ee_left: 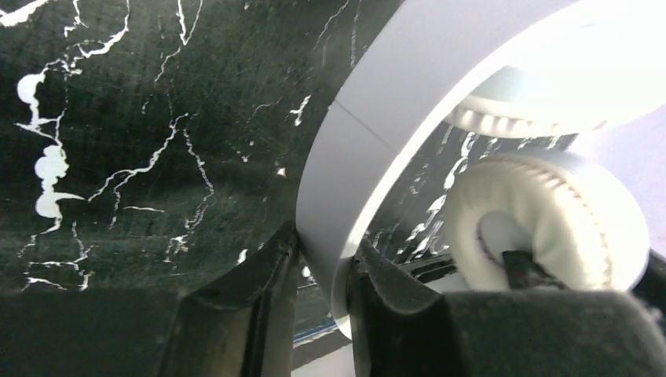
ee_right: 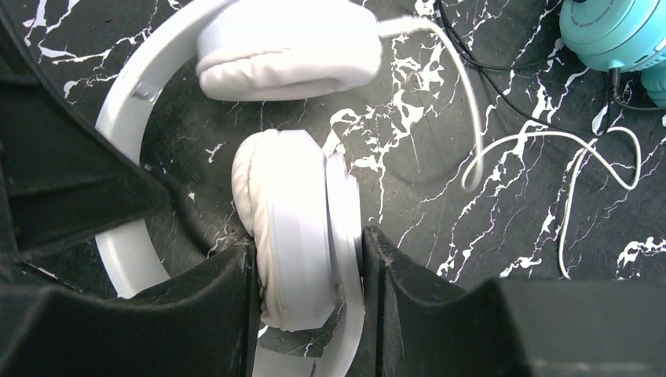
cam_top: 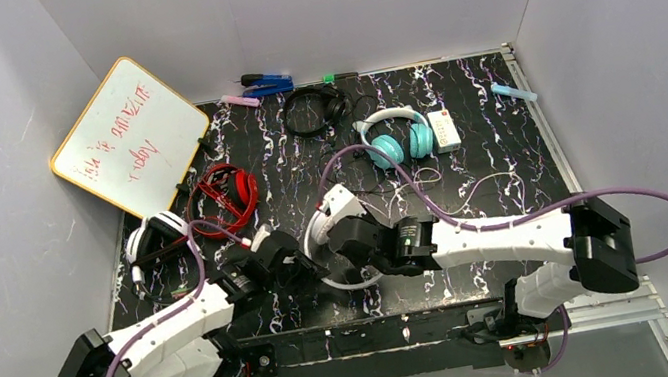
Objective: Wrap the headphones
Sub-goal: Pick up the headphones from the center of the board, then place the headphones at the center of the board.
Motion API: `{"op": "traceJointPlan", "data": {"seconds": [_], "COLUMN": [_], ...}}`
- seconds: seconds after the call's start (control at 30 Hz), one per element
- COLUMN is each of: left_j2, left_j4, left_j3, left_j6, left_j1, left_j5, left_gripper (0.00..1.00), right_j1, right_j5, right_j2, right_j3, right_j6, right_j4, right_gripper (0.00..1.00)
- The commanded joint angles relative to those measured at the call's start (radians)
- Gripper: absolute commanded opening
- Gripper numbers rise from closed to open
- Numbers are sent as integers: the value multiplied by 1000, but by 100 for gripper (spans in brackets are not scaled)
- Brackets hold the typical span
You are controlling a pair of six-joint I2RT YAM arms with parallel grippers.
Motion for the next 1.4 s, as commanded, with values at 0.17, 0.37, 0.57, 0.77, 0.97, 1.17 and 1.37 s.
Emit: {"op": "traceJointPlan", "data": {"seconds": [0.17,0.37,0.57,0.77,0.97,1.17,1.37], "left_j2": [-22,-126,-146,-113,23,100,135], "left_j4": [-60,-161,-237,-300,-488,-608,-600], "left_j3": [4,1,25,192,424,551,577], "left_j6": [-18,42,109,406,737,915,1074], "left_j1": [-50,-50,-50,-50,-49,-48,-48], "left_j5": [-198,-316,-384,-486,-543,-506,-405], "left_gripper": [0,0,0,0,0,0,0], "right_j1": [-15,-134,-170,-171,-174,-175,-174], "right_j5": [237,228,109,48,-86,-348,-394], "right_j2": [52,27,-37,-169,-395,-527,-509], "right_j3": [92,31,-15,-33,-141,-158,-110], "right_j6": [425,1045,1177,799,357,28,-127], "right_j4": [-202,-556,-565,-361,-89,24,40], "right_gripper": [39,46,90,99,99,99,99]}}
